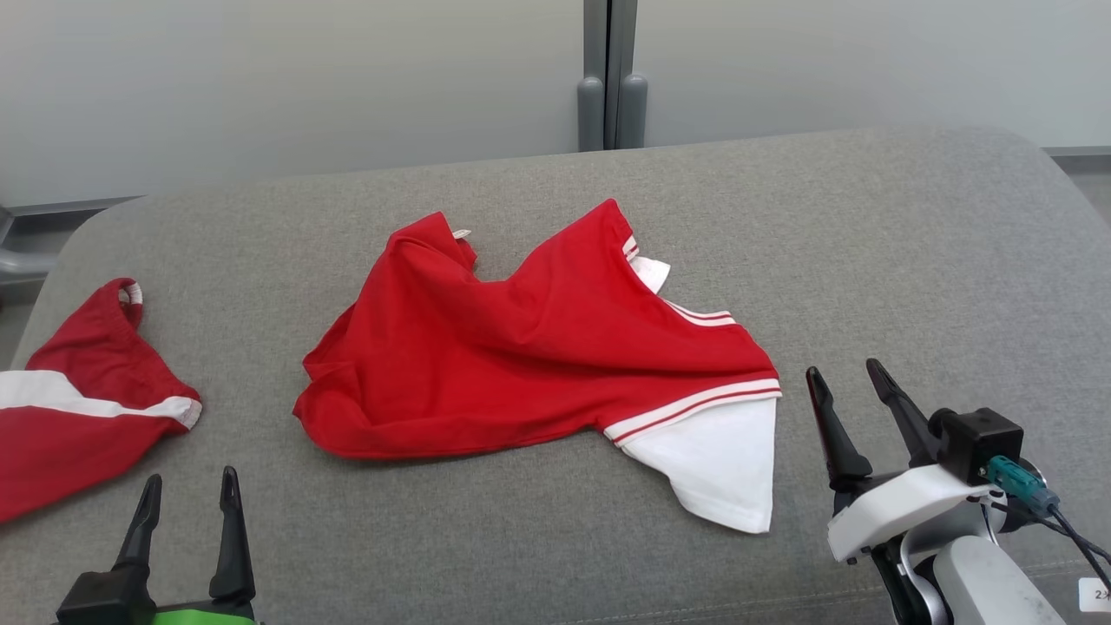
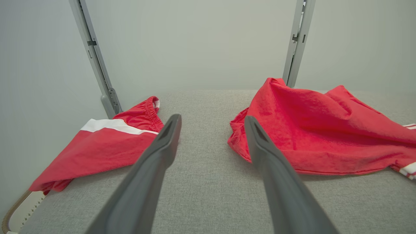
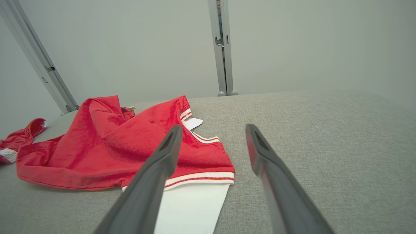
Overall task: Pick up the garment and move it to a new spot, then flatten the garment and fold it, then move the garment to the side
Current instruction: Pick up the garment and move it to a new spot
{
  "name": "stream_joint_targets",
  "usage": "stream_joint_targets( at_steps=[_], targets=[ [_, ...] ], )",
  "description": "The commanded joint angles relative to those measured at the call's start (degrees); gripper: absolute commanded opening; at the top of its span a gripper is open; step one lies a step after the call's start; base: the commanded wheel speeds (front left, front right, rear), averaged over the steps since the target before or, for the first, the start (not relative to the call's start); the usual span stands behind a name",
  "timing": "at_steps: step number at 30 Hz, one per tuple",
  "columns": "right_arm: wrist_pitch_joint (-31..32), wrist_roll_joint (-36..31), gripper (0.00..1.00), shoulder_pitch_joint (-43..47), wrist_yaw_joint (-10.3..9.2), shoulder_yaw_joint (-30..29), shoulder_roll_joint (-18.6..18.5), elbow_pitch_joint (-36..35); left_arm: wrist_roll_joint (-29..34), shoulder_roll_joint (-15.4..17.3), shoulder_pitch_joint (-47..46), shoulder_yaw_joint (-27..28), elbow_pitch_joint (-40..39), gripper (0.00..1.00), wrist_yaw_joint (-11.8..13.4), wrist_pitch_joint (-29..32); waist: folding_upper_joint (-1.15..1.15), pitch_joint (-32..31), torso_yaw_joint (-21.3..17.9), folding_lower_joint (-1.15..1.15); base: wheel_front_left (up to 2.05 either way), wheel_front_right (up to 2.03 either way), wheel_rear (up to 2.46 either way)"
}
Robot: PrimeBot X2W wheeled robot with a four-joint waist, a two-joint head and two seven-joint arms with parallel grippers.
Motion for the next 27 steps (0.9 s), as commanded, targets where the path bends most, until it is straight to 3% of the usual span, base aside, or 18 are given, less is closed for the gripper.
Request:
stream_joint_targets(
  at_steps=[1, 27],
  targets=[
    [-0.1, -0.5, 1.00, 1.0, 0.00, -0.3, 0.1, -0.3, 0.4, 0.0, 0.9, 0.2, -0.4, 1.00, -0.2, -0.2, 0.00, -0.2, -0.1, 0.00, 0.00, 0.00, 0.00],
    [-0.1, -2.1, 1.00, 2.9, 0.00, -1.8, 1.1, 0.1, 2.6, -0.7, 1.0, 1.6, 1.7, 1.00, -1.2, -0.2, 0.00, -0.8, -0.4, 0.00, 0.00, 0.00, 0.00]
  ],
)
